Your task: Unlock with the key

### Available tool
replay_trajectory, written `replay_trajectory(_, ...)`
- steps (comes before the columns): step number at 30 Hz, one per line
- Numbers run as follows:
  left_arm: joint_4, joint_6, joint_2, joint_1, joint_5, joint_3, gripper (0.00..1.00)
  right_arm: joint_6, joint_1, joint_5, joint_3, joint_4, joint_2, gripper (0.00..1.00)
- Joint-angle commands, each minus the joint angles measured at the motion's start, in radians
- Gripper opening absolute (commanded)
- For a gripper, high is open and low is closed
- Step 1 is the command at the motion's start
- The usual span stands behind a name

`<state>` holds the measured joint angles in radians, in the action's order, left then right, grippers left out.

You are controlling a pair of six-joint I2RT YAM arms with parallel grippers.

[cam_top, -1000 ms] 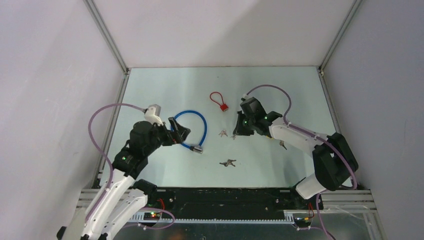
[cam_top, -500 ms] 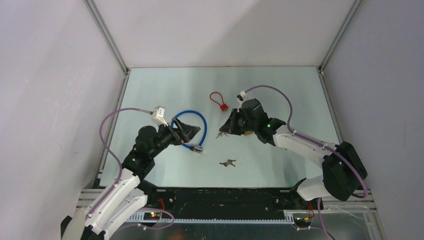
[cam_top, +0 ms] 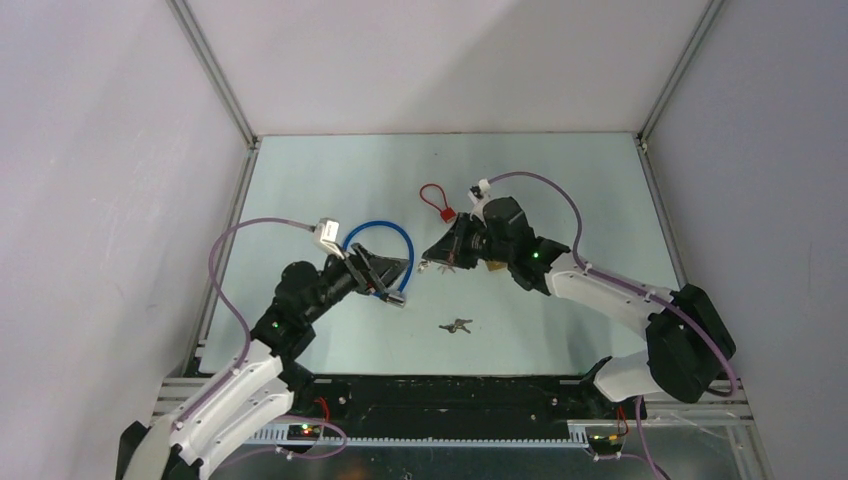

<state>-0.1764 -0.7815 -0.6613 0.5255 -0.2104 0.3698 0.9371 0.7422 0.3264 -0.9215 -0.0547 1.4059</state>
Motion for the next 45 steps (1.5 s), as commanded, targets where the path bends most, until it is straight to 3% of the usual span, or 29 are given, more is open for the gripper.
replay_trajectory(1, -0.149, 0.084, 0.045, 0.038, 0.012, -0.029, 0.86, 0.066, 0.000, 0.023, 0.001, -0.055, -0.066, 0.00)
replay_trajectory(8, -0.281, 0.175, 0.043, 0.101, 0.018, -0.071, 0.82, 0.106, 0.002, 0.000, 0.002, -0.023, -0.146, 0.00)
replay_trajectory(18, -0.452, 0.308, -0.077, 0.181, 0.025, -0.069, 0.78, 0.124, 0.016, -0.020, 0.001, 0.010, -0.215, 0.00)
replay_trajectory(26, -0.516, 0.385, -0.157, 0.222, 0.054, -0.046, 0.63, 0.147, 0.025, -0.009, 0.021, -0.021, -0.220, 0.00)
replay_trajectory(32, -0.530, 0.406, -0.196, 0.226, 0.053, -0.025, 0.40, 0.146, 0.029, -0.008, 0.029, -0.019, -0.226, 0.00)
replay_trajectory(37, -0.530, 0.398, -0.194, 0.229, 0.024, -0.020, 0.07, 0.116, 0.028, -0.028, 0.031, 0.007, -0.234, 0.01)
replay_trajectory(38, -0.529, 0.394, -0.187, 0.228, 0.015, -0.021, 0.01, 0.107, 0.023, -0.048, 0.030, 0.028, -0.244, 0.03)
replay_trajectory(40, -0.522, 0.376, -0.172, 0.228, 0.004, -0.028, 0.00, 0.070, 0.004, -0.068, 0.030, 0.065, -0.266, 0.16)
replay_trajectory(43, -0.392, 0.356, -0.151, 0.229, 0.005, 0.000, 0.00, -0.044, -0.032, -0.085, 0.031, 0.122, -0.313, 0.47)
replay_trajectory(45, -0.276, 0.362, -0.145, 0.226, 0.002, 0.039, 0.00, -0.125, -0.068, -0.090, 0.030, 0.178, -0.344, 0.58)
